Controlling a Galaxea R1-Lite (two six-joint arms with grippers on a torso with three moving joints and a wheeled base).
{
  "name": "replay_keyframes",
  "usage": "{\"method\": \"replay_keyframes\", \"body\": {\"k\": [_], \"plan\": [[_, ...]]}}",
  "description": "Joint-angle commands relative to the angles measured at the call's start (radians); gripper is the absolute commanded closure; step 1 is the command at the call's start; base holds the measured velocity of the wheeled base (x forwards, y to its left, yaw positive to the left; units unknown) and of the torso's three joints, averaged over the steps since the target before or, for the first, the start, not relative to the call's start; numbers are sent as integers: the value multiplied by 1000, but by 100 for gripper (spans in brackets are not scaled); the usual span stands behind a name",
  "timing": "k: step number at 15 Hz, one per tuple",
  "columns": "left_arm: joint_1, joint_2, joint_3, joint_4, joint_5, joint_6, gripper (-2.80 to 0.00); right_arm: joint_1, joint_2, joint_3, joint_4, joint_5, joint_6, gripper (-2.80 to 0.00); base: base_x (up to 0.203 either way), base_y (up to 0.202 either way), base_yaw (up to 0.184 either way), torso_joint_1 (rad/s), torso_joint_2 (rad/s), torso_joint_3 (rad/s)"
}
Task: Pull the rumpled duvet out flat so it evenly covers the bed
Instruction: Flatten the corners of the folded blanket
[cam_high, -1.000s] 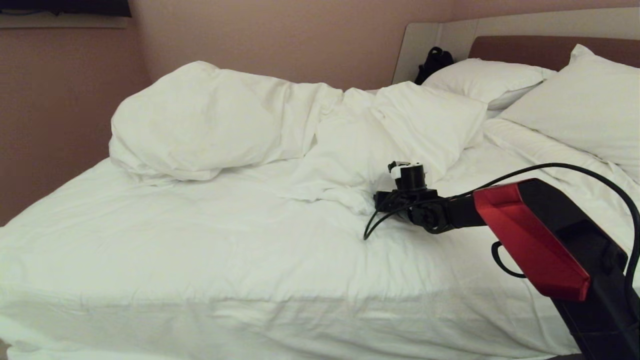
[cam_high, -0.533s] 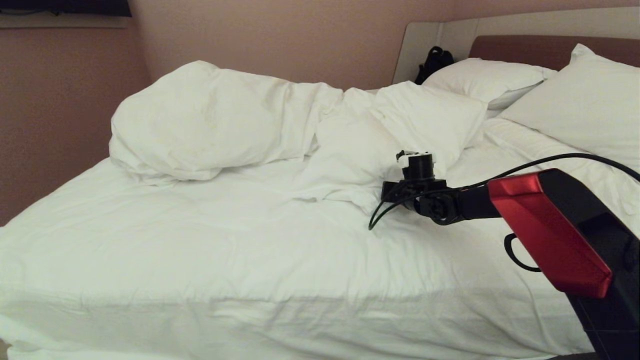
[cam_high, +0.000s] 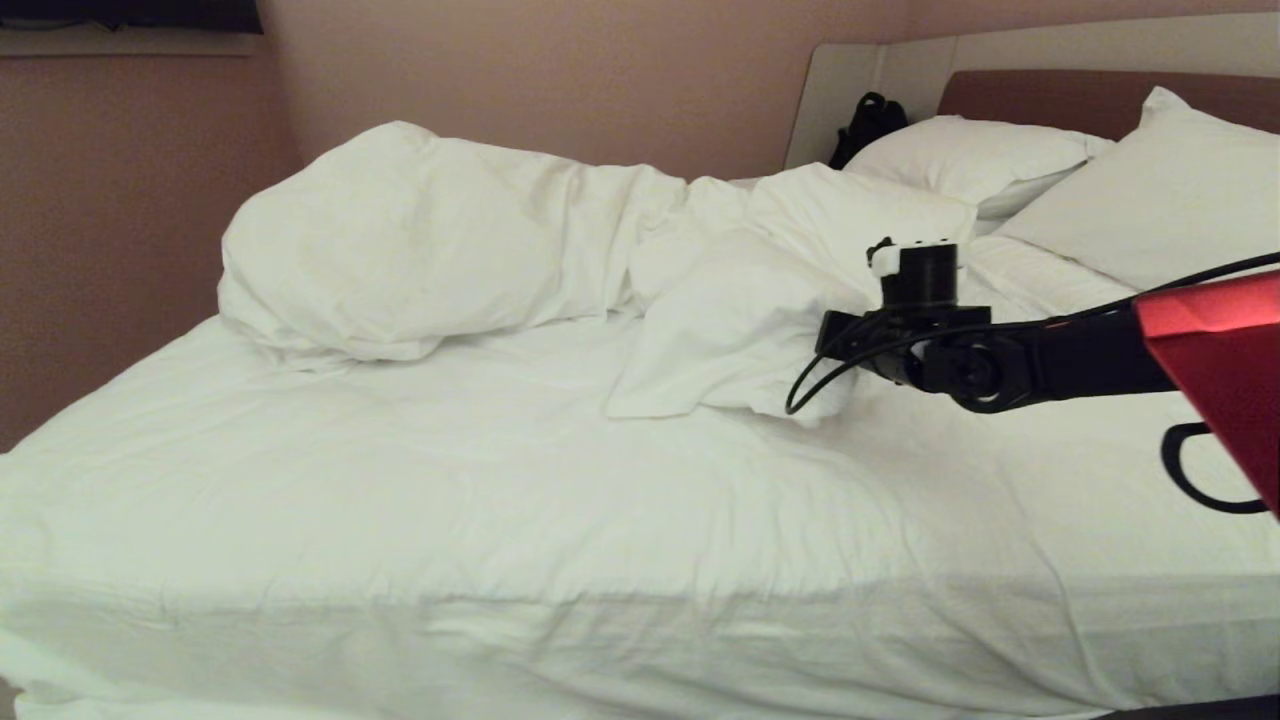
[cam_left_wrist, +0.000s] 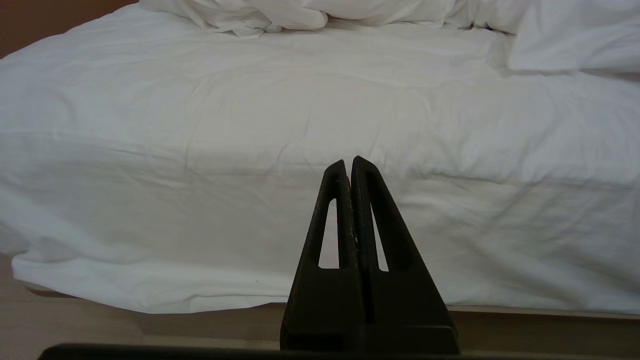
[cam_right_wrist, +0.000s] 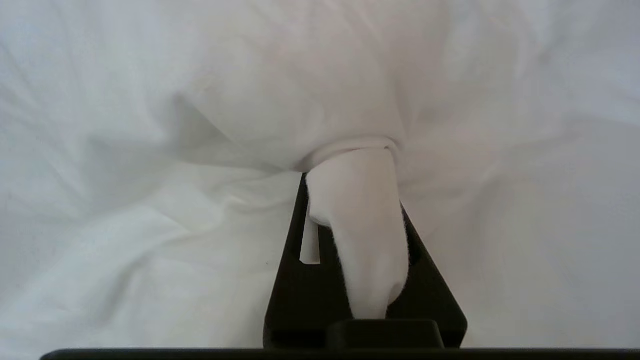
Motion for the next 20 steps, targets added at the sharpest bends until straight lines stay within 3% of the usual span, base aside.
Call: {"method": "replay_keyframes", "body": {"k": [1, 7, 14, 20], "plan": [[0, 0, 0, 1, 1, -1, 0, -10, -141, 79, -4, 3, 37, 0, 0, 0, 0, 0, 0, 0], [0, 0, 0, -1, 1, -1, 0, -96, -470, 295, -2, 23, 66, 0, 0, 0, 0, 0, 0, 0], [0, 1, 0, -1, 1, -1, 0, -112, -892, 396, 67, 73, 15, 0, 0, 0, 0, 0, 0, 0], [0, 0, 0, -1, 1, -1, 0, -258, -1035, 480, 19, 90, -150, 0, 0, 0, 0, 0, 0, 0]]}}
